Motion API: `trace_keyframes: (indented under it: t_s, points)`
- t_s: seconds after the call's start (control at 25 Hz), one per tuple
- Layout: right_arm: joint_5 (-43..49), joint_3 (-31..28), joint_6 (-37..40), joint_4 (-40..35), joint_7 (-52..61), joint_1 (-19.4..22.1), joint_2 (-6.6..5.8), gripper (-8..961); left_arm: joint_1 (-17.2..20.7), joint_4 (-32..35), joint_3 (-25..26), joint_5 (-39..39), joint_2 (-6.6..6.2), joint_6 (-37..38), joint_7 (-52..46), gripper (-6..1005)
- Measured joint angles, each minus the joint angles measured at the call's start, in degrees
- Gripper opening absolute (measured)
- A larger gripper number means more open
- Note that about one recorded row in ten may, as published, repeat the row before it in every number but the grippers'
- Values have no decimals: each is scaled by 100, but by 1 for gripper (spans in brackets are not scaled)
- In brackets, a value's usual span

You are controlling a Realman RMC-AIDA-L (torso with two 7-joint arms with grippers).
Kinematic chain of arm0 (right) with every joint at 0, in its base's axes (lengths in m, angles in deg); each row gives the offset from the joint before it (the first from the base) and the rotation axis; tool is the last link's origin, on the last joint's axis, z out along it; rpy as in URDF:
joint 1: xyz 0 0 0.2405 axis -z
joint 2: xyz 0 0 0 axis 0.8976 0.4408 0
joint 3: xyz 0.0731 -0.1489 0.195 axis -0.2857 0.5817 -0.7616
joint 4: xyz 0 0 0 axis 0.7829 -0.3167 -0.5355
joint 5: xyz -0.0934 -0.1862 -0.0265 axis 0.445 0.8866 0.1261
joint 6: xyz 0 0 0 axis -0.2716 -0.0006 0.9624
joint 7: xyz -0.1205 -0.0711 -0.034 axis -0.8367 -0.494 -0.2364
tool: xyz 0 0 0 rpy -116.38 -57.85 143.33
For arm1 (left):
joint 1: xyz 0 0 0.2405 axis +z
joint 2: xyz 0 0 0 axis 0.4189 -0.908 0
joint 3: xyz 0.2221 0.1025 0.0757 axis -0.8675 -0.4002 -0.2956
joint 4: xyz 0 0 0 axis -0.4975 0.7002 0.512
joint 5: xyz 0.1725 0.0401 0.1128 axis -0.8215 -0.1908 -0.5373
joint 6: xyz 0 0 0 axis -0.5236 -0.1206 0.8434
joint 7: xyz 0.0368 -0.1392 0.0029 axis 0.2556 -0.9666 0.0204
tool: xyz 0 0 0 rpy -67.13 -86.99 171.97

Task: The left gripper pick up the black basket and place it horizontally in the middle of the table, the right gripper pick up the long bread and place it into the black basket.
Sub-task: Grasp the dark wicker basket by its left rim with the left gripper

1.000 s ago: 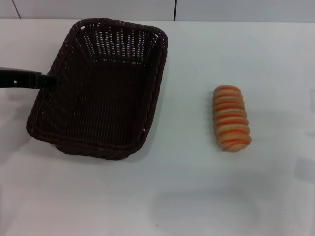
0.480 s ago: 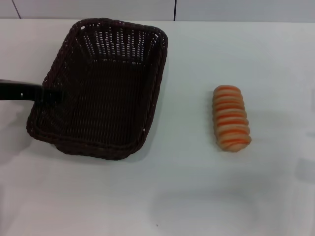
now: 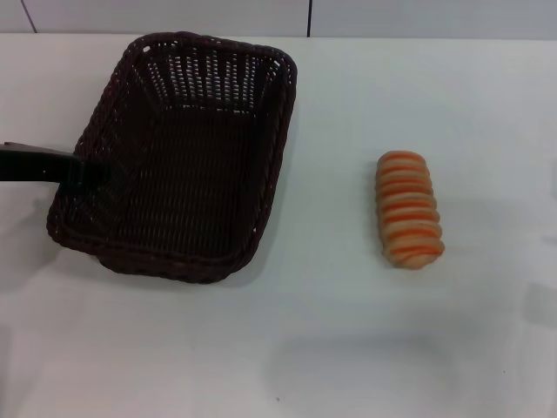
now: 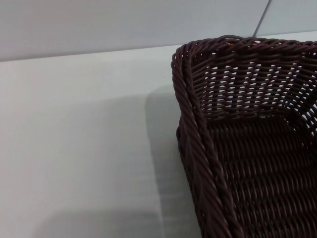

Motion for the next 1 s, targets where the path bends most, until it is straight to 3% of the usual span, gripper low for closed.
trace_keyframes:
  t_s: [0.16, 0.36, 0.84, 1.0]
  points:
    - [0, 8, 62, 8, 0, 5, 6, 714, 4, -9, 0, -2, 0, -3, 2, 491]
    - [0, 10, 73, 27, -1, 4, 9, 713, 0, -8, 14, 2, 1, -67, 34, 254]
    - [0, 19, 140, 35, 0, 33, 11, 714, -20, -149, 221, 20, -14, -201, 440, 203]
    - [0, 19, 146, 49, 0, 62, 16, 714, -237, -229, 798, 188, -16, -581, 1090, 202]
